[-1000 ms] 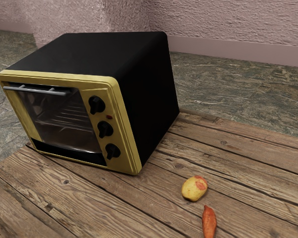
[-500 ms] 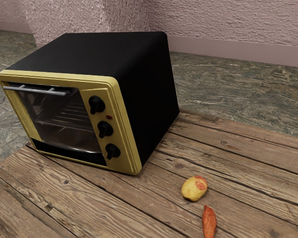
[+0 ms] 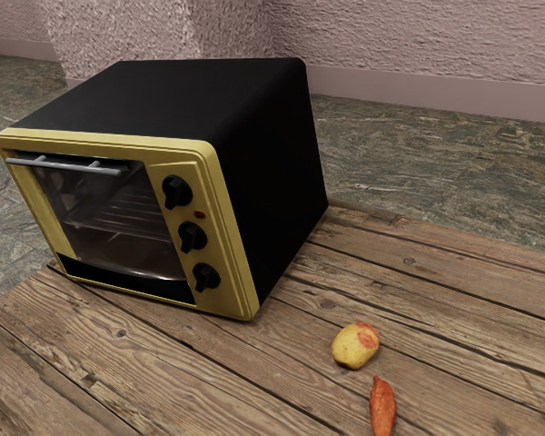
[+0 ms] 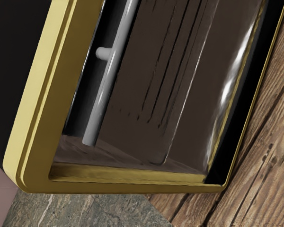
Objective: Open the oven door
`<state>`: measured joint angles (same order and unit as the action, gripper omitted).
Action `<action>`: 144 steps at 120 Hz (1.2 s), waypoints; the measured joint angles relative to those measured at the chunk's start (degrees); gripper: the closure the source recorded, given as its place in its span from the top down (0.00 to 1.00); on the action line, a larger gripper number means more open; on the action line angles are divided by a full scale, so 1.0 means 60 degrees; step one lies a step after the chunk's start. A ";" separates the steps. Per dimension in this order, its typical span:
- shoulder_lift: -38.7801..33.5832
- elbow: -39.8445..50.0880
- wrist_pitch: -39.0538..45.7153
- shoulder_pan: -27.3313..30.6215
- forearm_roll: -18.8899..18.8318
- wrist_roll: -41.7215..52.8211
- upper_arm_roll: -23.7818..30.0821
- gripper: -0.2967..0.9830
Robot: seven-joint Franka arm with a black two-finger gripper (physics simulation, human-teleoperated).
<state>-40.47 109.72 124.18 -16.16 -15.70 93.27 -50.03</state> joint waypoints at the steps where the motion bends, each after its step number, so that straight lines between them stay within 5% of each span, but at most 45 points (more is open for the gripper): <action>1: 0.0060 -0.0048 -0.0018 -0.0021 0.0000 0.0030 -0.0008 0.77; 61: 0.1628 -0.1901 -0.1238 -0.2341 -0.0171 0.0870 -0.1366 0.77; 87: 0.1254 0.0112 -0.1243 -0.0185 -0.0586 0.0844 0.1468 0.77; 144: 0.2200 -0.0234 -0.1193 -0.0342 -0.0598 0.0277 0.1998 0.77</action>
<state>-27.28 108.32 117.02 -18.22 -19.29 94.93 -38.05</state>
